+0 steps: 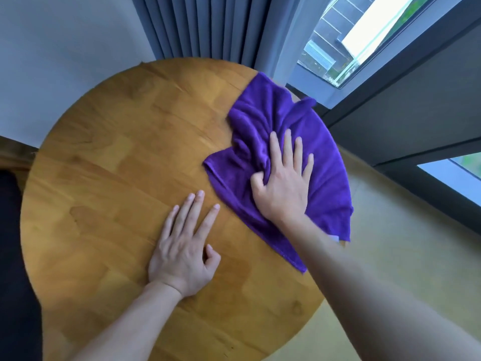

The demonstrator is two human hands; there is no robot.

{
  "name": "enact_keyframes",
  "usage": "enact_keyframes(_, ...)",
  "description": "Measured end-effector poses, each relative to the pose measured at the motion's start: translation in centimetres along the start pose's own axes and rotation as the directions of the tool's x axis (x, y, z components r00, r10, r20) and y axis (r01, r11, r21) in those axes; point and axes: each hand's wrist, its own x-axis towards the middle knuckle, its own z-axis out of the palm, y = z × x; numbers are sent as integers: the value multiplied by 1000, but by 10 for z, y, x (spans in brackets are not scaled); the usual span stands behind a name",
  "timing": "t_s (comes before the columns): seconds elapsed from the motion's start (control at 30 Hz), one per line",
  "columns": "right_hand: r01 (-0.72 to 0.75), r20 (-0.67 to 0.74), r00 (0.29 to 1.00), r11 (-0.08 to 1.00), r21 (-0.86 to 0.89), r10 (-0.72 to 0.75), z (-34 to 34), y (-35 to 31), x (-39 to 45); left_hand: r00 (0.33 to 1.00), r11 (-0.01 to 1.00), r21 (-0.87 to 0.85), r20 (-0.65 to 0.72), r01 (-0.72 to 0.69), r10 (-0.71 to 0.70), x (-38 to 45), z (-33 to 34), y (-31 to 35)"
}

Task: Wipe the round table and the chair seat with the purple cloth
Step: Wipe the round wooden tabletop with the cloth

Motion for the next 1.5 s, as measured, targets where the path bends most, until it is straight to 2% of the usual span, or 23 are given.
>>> enact_keyframes(0.1, 106, 24, 994, 994, -26, -106, 8, 6, -51, 1000, 1000, -6, -12, -11, 11, 2, 0, 0)
enact_keyframes(0.17, 137, 58, 989, 989, -52, -134, 9, 11, -55, 1000, 1000, -7, -8, -11, 11, 3, 0, 1)
enact_keyframes(0.27, 125, 91, 989, 987, -105, -115, 4, 8, -11, 1000, 1000, -27, 4, -2, 3, 4, -2, 0)
enact_keyframes(0.4, 23, 85, 996, 996, -83, -16, -3, -5, 67, 999, 1000, -25, 40, 3, -2, 3, -5, 0)
enact_keyframes(0.47, -9, 72, 997, 998, -70, 14, -3, -10, 80, 999, 1000, -24, 39, 0, 1, 3, -4, 0)
enact_keyframes(0.57, -12, 29, 999, 1000, -26, 13, -2, -13, 54, 1000, 1000, -11, 28, -7, 7, 0, -2, 1)
enact_keyframes(0.77, 149, 38, 988, 988, -47, -148, 10, 2, -51, 1000, 1000, -17, -5, -19, 19, 1, 0, 1)
enact_keyframes(1.1, 122, 83, 990, 990, -73, -116, 5, -5, -29, 1000, 999, -42, 9, -28, 28, 2, -9, -1)
enact_keyframes(1.17, 117, 77, 991, 991, -69, -112, 7, -3, -29, 1000, 999, -32, -26, 12, -13, 10, -16, -13)
enact_keyframes(1.3, 123, 60, 991, 989, -80, -119, 12, 0, -29, 961, 967, -33, -102, 254, -256, 43, -37, -53)
enact_keyframes(1.5, 168, 108, 982, 973, -157, -152, 10, -7, 1, 956, 966, -18, -140, 259, -259, 50, -29, -64)
